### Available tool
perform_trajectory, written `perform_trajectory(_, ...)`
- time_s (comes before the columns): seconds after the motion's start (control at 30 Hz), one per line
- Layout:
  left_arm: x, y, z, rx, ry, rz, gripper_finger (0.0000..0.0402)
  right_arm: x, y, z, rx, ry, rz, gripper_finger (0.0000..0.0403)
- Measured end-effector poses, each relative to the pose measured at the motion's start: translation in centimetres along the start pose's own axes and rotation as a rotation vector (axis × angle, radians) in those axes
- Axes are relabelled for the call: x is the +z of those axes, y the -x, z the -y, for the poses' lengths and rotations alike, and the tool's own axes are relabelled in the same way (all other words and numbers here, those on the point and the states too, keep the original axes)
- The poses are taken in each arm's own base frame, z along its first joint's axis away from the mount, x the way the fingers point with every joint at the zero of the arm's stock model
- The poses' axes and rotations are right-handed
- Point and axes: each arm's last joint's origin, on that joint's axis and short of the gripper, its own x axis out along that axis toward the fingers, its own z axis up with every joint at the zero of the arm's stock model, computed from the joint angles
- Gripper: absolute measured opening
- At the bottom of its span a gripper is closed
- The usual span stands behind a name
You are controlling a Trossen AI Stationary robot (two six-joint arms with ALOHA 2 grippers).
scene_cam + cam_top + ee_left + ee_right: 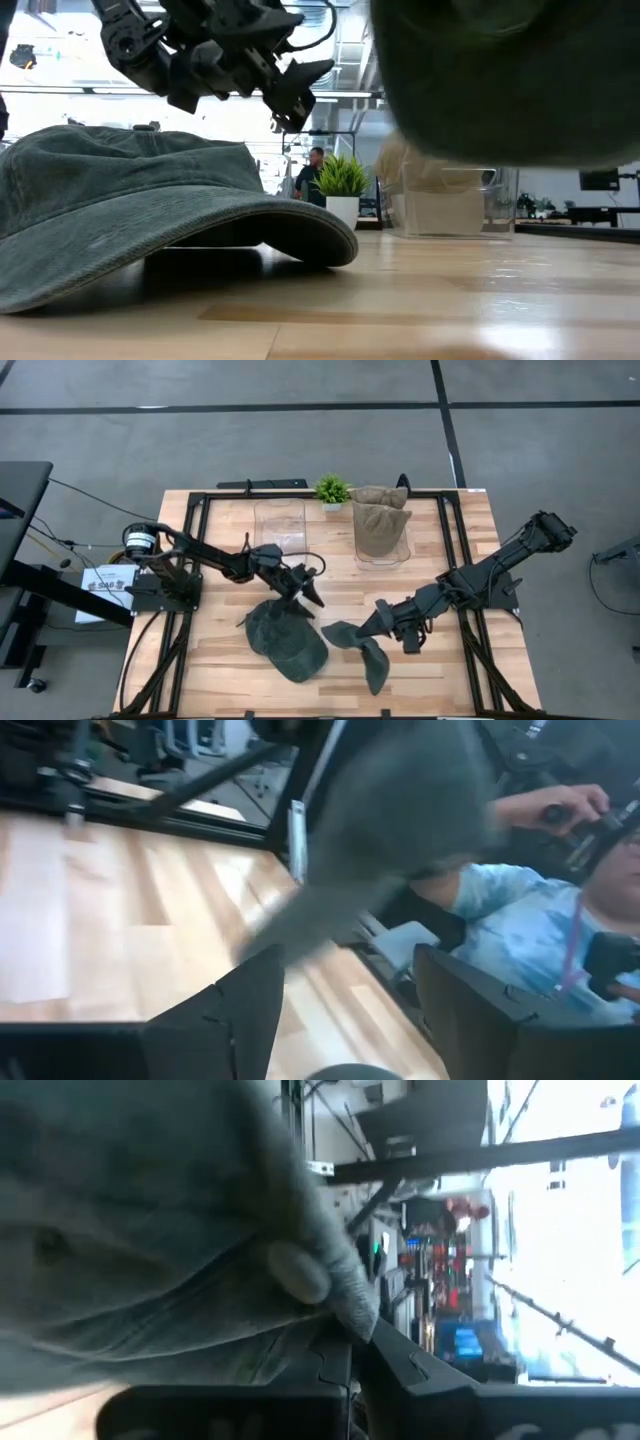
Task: Pick & Place hat
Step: Put the right black cap into the left transparent container
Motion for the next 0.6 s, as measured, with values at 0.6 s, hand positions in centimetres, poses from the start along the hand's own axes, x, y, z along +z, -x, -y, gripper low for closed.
perform_trajectory(0.6, 5.4, 5.9, 1.9, 0.322, -0.437, -0.01, 0.0213, -2.3, 1.7, 3.2, 0.117, -0.434, -0.291, 0.0)
